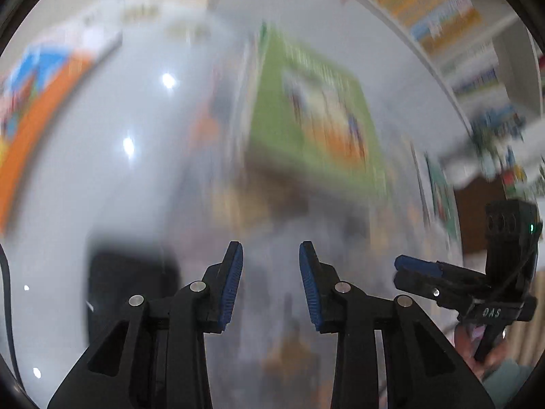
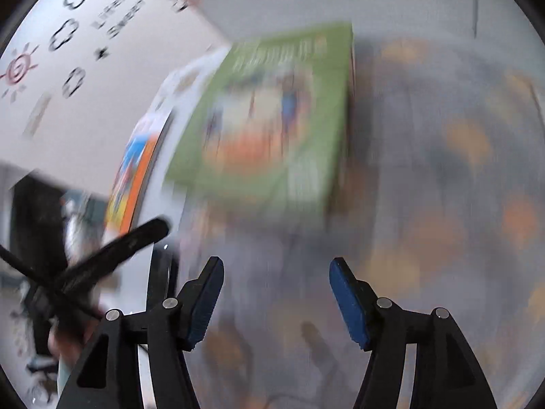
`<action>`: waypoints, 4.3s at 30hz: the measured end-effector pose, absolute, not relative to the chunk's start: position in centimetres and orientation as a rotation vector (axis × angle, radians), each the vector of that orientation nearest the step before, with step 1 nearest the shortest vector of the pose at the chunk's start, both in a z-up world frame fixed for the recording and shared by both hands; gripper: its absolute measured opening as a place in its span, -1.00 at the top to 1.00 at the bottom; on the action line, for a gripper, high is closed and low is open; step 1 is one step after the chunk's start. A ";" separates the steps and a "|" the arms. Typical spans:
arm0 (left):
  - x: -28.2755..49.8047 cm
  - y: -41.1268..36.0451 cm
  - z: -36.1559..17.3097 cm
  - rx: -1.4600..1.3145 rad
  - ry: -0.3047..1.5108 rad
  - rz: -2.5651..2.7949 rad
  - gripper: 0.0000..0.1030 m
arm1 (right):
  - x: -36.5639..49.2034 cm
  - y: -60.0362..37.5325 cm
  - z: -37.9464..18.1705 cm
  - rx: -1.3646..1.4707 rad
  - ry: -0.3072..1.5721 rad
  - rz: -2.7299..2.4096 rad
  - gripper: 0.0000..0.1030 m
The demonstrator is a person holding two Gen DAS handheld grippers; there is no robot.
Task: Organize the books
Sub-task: 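Carry the world-history book onto the stacked books and lower it, then open both grippers and move them to the teal ancient-poetry book, then grasp the teal poetry book's edge with the left gripper while the right gripper grips it, then lift the teal poetry book with both grippers and turn it upright, then carry the teal poetry book onto the stacked books and lower it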
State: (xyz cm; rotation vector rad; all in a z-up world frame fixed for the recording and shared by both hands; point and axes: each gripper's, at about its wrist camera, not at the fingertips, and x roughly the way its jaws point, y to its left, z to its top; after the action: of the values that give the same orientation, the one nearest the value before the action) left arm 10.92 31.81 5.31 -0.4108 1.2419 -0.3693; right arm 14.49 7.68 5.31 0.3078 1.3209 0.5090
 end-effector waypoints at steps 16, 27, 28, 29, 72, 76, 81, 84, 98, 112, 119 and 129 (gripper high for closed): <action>2.4 2.5 8.1 -0.014 1.318 -0.738 0.34 | -0.3 -15.7 5.4 0.357 1.236 0.212 -0.20; 12.1 -8.9 10.6 -0.149 1.270 -0.718 0.34 | 4.2 -34.0 6.4 0.542 1.148 -0.015 -0.37; 13.3 -9.5 10.4 -0.157 1.272 -0.696 0.34 | 5.0 -34.8 6.6 0.564 1.134 -0.024 -0.37; 14.6 -10.1 10.1 -0.162 1.278 -0.669 0.34 | 5.8 -35.7 6.8 0.588 1.114 -0.036 -0.37; -6.2 -2.9 2.4 -0.128 1.415 -0.590 -0.01 | -6.8 -29.0 0.9 0.210 1.263 0.147 0.12; -4.8 -3.6 2.1 -0.286 1.396 -0.630 0.06 | -6.8 -28.9 0.8 0.290 1.254 0.222 0.09; -3.0 2.0 1.6 -0.993 1.319 -0.918 0.06 | -7.0 -30.7 0.3 0.470 1.240 0.231 0.10; -2.5 1.4 1.8 -0.939 1.312 -0.856 0.06 | -7.0 -31.5 -0.8 0.634 1.245 0.270 0.11; -4.0 -5.5 1.7 -0.641 1.362 -0.595 0.79 | -7.3 -30.9 -0.8 0.629 1.241 0.241 0.10; -1.7 -3.2 -0.3 -1.221 1.426 -0.711 0.82 | -4.7 -33.8 -4.8 1.230 1.194 0.462 -0.10; -2.0 -2.7 3.4 -0.674 1.399 -0.586 0.77 | -3.7 -28.5 0.1 0.804 1.195 0.395 0.37; -3.4 2.7 8.8 -0.420 1.233 -0.581 0.77 | -5.1 -17.4 6.9 0.209 1.162 0.421 0.34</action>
State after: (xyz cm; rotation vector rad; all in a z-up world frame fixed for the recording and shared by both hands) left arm -3.41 2.70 8.75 -0.4196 1.2332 -0.5811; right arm -5.12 -17.39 6.93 0.2094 1.1619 0.4209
